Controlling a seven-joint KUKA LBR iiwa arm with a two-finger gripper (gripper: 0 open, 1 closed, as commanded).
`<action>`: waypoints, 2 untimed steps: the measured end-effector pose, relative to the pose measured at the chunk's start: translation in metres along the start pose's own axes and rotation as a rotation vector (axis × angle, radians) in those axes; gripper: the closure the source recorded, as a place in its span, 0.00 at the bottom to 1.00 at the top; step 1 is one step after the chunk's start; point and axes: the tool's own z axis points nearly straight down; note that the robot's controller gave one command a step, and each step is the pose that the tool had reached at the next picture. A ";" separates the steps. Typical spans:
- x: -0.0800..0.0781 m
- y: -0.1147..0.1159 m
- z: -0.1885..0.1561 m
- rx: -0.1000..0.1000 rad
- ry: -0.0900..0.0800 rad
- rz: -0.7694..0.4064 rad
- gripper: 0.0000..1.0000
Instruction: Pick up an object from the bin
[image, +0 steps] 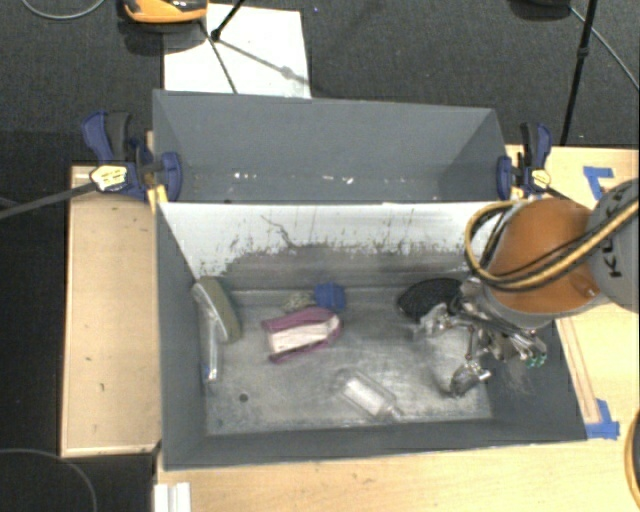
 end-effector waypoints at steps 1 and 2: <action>-0.057 -0.001 -0.080 0.007 -0.015 0.019 0.00; -0.053 0.000 -0.075 0.002 -0.004 0.026 1.00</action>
Offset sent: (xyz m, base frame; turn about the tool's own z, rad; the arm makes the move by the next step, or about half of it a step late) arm 0.0485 0.0182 0.0741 0.0215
